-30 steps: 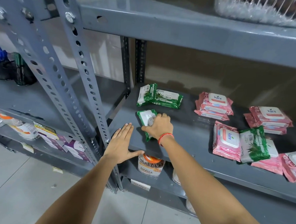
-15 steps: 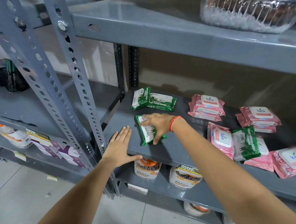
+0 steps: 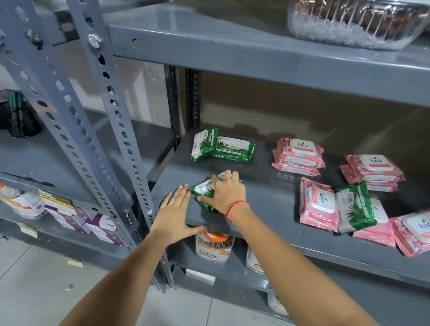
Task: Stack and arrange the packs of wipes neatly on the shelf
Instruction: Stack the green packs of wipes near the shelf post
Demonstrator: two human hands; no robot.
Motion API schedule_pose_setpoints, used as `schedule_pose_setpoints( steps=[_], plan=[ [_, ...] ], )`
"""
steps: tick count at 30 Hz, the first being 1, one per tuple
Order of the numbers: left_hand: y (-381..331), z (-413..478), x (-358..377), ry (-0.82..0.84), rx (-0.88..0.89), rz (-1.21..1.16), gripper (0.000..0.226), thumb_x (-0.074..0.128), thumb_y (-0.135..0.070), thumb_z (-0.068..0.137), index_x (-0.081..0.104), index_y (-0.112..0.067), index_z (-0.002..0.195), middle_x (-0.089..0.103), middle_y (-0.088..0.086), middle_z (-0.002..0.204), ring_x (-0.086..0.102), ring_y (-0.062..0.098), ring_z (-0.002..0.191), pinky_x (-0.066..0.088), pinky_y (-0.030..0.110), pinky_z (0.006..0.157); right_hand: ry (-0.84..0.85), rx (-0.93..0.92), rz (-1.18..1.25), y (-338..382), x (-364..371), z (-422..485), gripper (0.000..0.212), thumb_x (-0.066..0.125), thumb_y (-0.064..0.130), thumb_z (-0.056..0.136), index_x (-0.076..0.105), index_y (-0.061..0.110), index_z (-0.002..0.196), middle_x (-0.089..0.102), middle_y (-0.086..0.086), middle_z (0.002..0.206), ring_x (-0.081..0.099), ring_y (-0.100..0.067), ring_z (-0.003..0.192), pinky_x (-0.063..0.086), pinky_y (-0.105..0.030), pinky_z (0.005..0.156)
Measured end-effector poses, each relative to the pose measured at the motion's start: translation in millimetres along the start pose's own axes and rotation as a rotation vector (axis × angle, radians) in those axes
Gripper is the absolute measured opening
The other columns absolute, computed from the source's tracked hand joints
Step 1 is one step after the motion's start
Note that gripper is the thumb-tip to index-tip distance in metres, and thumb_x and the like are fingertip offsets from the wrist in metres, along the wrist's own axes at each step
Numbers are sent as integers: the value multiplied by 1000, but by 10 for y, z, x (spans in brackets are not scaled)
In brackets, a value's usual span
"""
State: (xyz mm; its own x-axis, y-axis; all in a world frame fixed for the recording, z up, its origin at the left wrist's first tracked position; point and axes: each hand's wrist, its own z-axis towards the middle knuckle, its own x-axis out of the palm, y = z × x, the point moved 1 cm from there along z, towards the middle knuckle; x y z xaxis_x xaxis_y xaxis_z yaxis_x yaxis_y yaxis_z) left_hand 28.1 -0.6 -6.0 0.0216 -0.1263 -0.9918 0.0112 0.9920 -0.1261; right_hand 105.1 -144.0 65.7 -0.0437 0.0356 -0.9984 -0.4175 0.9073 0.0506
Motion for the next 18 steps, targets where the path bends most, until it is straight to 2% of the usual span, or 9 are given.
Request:
schedule_pose_setpoints(
  steps=[3,5,7,10,12,14,18],
  plan=[
    [6,6,-3,8,-8,-10,118,41,-84,69,0,-7,149,-1,8,160,-5,18,146,-3,36,118,112,30,-22,-8,-134,64,91,47,80,71,44,18,137,39,-15,134,33,-33,127,42,-44,96],
    [9,7,0,17,-12,1,120,37,-87,68,-1,-7,149,-2,8,160,-6,18,146,-2,37,118,250,-17,18,-104,-254,132,101,56,79,65,32,22,145,31,-17,144,26,-36,135,32,-49,105],
    [16,11,12,14,-11,18,123,31,-90,65,-2,-6,149,-2,8,160,-6,18,146,-1,37,119,341,-128,62,-233,-311,176,108,68,70,63,20,27,150,20,-16,153,15,-36,142,20,-52,112],
    [21,15,22,4,-12,22,125,27,-92,62,-1,-6,149,0,8,160,-5,18,146,0,37,119,403,-267,101,-391,-244,163,102,74,54,70,16,30,150,7,-12,159,6,-31,147,12,-55,114],
    [25,21,24,3,-10,25,126,23,-93,60,-1,-6,149,0,8,160,-5,18,146,1,37,119,343,-267,142,-424,-135,127,89,68,50,79,18,31,150,9,-11,159,8,-29,147,18,-55,113],
    [25,24,35,-4,-12,31,128,20,-93,58,-1,-6,149,-1,9,159,-5,18,146,1,37,119,214,-217,161,-394,-23,76,79,62,50,83,22,32,149,18,-11,157,15,-30,144,27,-51,111],
    [17,13,45,-7,-24,41,128,18,-93,58,-2,-6,148,-3,9,159,-7,19,146,-1,38,118,23,-89,156,-264,136,-43,71,56,54,85,28,30,147,32,-10,149,25,-28,137,36,-47,105]
  ],
)
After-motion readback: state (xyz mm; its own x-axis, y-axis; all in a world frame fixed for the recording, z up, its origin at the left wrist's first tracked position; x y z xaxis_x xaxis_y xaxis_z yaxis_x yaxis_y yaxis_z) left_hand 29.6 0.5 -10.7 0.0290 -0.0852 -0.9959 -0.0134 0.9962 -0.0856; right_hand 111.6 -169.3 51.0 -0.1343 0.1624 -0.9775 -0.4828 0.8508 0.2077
